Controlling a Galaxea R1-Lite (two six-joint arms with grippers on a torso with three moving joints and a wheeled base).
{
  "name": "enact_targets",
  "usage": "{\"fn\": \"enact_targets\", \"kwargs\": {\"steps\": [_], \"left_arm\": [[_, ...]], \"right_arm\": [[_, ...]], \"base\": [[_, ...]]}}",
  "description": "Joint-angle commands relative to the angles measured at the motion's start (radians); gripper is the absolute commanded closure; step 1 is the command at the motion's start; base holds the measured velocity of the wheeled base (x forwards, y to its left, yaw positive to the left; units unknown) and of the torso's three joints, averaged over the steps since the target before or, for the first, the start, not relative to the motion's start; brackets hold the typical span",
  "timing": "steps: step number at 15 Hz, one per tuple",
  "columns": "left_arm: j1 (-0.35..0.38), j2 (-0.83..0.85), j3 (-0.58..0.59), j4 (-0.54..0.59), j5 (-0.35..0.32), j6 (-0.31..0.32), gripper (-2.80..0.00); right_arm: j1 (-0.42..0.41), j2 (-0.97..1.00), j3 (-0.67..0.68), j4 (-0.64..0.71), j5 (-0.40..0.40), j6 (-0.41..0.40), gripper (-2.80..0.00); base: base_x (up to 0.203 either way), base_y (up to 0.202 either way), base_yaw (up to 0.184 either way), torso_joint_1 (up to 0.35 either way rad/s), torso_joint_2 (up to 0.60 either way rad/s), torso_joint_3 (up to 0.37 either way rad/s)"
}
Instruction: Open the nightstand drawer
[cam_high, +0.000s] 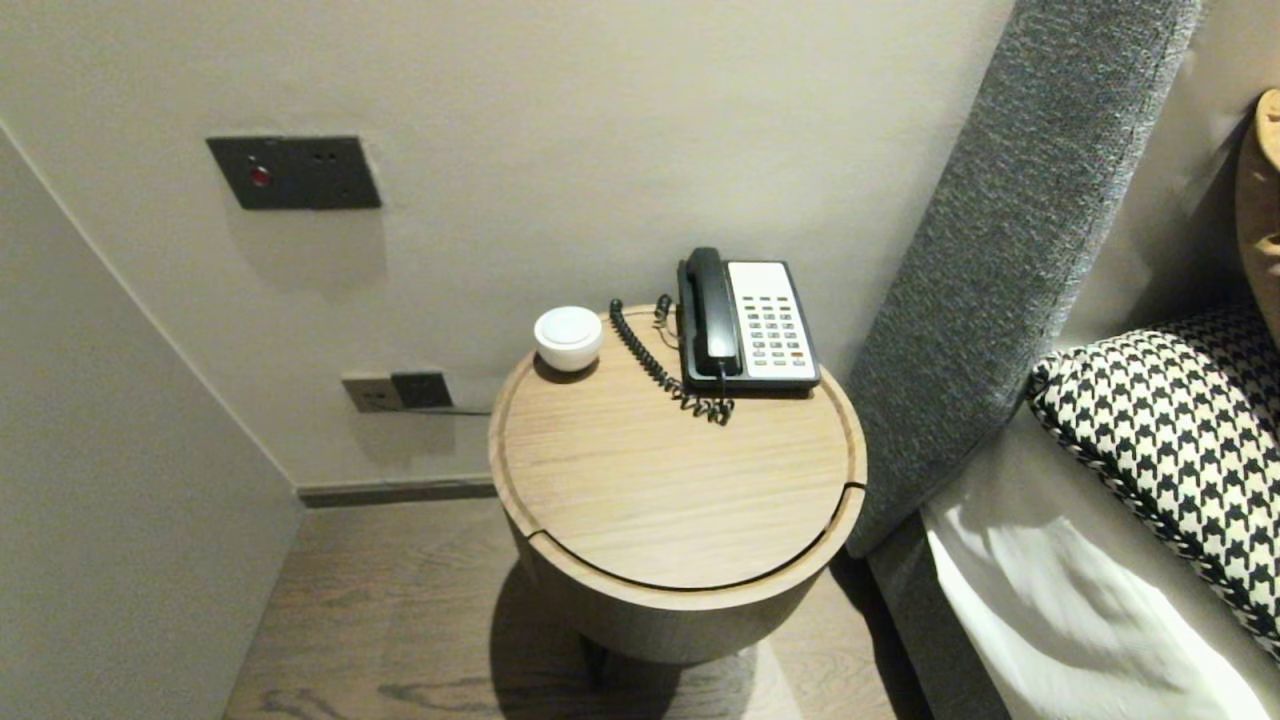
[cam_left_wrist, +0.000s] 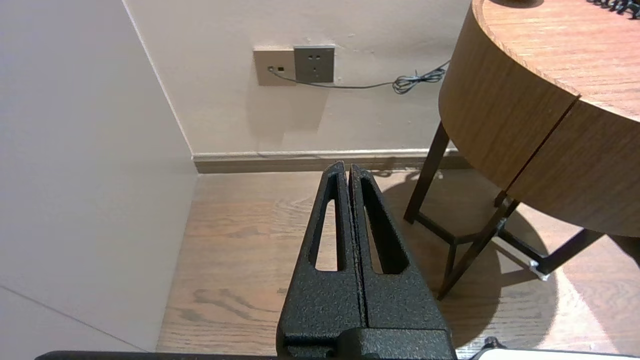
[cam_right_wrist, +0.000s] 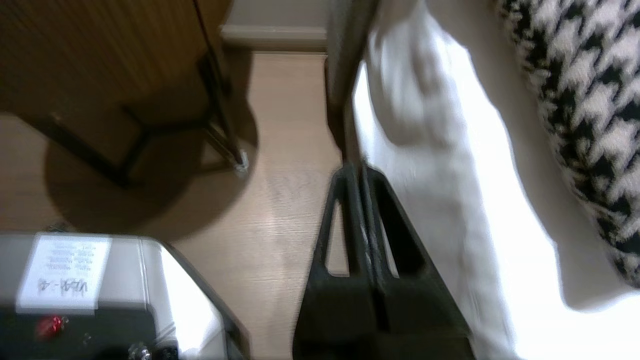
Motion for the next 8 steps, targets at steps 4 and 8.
{"fn": "enact_targets", "kwargs": {"steps": [4,8], "left_arm": [[0.000,0.000,0.000,0.000,0.000,0.000,0.00],[0.000,0.000,0.000,0.000,0.000,0.000,0.00]], "right_arm": [[0.002,-0.178,0.056,-0.003,0.039,-0.013,0.00],[0.001,-0.174,0.091,-0.100,0.026,-0.002,0.00]], "base": [[0.000,0.000,0.000,0.000,0.00,0.000],[0.000,0.000,0.000,0.000,0.00,0.000]]}}
